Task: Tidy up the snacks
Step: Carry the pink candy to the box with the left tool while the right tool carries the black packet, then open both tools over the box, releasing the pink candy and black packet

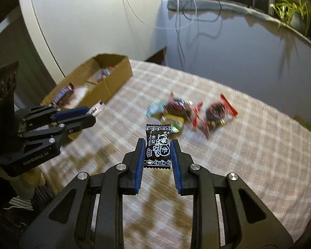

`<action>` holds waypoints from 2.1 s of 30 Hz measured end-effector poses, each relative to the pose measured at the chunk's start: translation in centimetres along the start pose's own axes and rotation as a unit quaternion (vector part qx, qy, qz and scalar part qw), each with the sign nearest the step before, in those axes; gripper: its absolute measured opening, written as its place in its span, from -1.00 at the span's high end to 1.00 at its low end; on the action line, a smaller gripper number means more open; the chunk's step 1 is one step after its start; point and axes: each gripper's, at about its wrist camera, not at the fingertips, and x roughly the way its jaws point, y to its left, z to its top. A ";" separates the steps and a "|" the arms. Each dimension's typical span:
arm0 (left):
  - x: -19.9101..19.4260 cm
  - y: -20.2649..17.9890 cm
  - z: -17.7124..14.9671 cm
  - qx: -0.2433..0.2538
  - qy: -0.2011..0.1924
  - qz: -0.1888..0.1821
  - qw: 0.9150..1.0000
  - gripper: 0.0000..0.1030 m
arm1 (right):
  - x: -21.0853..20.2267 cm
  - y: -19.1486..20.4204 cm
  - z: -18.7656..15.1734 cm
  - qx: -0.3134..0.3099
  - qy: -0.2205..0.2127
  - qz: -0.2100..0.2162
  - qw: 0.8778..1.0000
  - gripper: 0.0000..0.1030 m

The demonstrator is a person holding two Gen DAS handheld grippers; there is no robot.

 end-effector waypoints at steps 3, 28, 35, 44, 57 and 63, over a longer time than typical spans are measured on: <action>-1.1 1.1 0.3 -0.005 -0.011 0.008 1.000 0.66 | -0.6 1.4 1.2 -0.009 -0.014 0.007 1.000 0.51; -4.9 11.0 0.1 -0.065 -0.052 0.075 0.994 0.66 | 5.6 12.6 9.6 -0.067 -0.034 0.074 0.994 0.51; -4.8 13.0 0.1 -0.077 -0.052 0.083 0.992 0.66 | 8.4 14.2 11.2 -0.077 -0.025 0.087 0.993 0.51; -4.0 14.3 -0.1 -0.082 -0.046 0.083 0.992 0.66 | 11.2 15.1 12.7 -0.080 -0.010 0.100 0.992 0.51; -3.2 15.0 0.1 -0.085 -0.042 0.085 0.992 0.64 | 13.1 15.3 13.6 -0.077 -0.001 0.109 0.991 0.51; -3.1 15.1 0.0 -0.087 -0.041 0.089 0.991 0.41 | 13.0 15.1 13.8 -0.075 -0.007 0.103 0.992 0.26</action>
